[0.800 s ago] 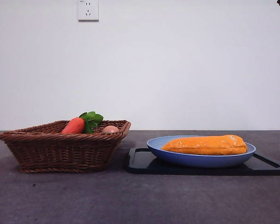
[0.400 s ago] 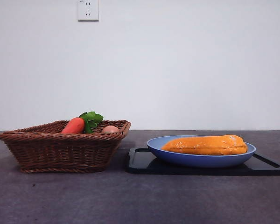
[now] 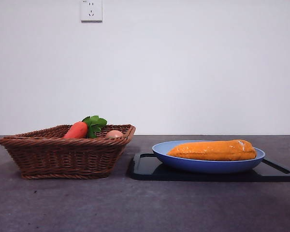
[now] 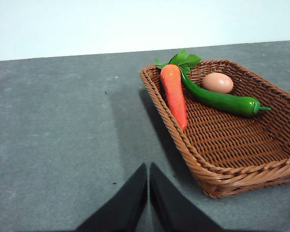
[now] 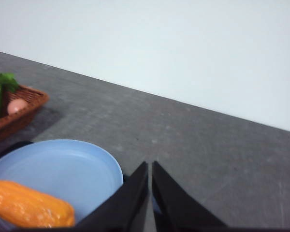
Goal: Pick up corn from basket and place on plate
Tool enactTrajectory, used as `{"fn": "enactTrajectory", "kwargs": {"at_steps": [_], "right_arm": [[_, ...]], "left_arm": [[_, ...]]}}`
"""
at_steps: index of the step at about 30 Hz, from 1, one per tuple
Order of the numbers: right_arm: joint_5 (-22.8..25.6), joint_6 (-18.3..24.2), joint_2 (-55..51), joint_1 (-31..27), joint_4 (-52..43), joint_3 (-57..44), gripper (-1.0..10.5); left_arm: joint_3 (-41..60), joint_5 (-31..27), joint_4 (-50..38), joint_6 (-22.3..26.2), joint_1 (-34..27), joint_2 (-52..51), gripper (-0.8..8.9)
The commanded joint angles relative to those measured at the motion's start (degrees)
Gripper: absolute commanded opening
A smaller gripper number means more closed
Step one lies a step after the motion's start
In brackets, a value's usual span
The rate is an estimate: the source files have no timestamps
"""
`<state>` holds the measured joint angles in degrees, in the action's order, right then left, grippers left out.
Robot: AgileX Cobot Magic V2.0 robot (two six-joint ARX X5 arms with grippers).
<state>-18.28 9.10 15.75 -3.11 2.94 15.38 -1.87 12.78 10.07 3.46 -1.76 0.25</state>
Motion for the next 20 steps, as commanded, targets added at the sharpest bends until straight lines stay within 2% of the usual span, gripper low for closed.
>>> {"fn": "enactTrajectory", "kwargs": {"at_steps": [1, 5, 14, 20], "right_arm": [[2.6, -1.6, -3.5, -0.1, -1.0, -3.0, 0.0], [5.0, -2.7, -8.2, -0.1, -1.2, -7.2, 0.0], [5.1, -6.4, -14.1, -0.2, -1.2, -14.7, 0.0], [5.3, -6.8, -15.5, -0.1, 4.1, -14.8, 0.0]], "left_arm": [[1.0, 0.1, 1.9, -0.1, -0.2, -0.1, 0.08], [1.0, 0.1, 1.9, -0.1, -0.2, -0.1, 0.08], [1.0, 0.1, 1.9, -0.1, -0.2, -0.1, 0.08], [1.0, 0.1, 1.9, -0.1, -0.2, -0.1, 0.08]]}}
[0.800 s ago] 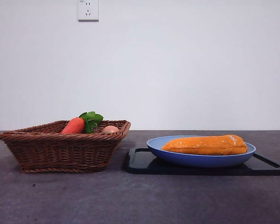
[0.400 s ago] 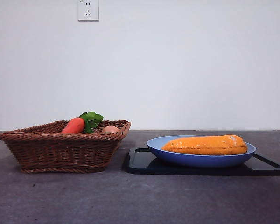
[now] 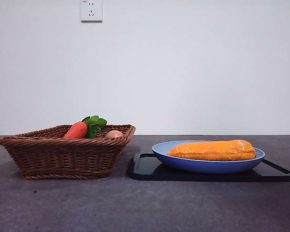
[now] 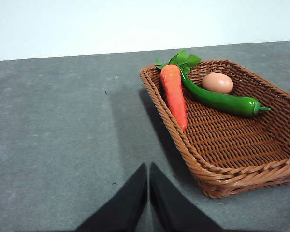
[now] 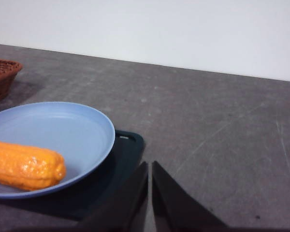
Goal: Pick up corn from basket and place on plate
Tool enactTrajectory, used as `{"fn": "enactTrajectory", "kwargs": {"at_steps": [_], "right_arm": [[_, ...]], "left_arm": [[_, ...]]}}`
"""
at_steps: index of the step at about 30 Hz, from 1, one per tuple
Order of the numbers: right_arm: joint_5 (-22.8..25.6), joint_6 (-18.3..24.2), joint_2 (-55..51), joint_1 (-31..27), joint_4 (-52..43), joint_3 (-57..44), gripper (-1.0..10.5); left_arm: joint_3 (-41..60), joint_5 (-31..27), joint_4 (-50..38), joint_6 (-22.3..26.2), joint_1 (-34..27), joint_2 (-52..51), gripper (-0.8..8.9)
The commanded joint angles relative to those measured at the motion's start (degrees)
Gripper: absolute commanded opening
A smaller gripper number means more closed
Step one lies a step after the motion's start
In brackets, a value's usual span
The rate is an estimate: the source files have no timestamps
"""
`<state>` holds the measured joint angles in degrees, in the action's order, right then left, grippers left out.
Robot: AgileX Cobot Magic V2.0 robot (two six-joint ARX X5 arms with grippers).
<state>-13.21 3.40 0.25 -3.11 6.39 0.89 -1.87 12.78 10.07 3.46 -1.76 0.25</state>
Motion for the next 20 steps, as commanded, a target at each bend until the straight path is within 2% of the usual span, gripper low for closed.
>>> {"fn": "enactTrajectory", "kwargs": {"at_steps": [1, 20], "right_arm": [[0.2, -1.1, 0.0, -0.1, 1.3, -0.3, 0.0], [0.2, -1.1, 0.0, -0.1, 2.6, -0.3, 0.0]], "left_arm": [[1.0, 0.1, 1.9, -0.1, -0.2, -0.1, 0.08], [1.0, 0.1, 1.9, -0.1, -0.2, -0.1, 0.08]]}}
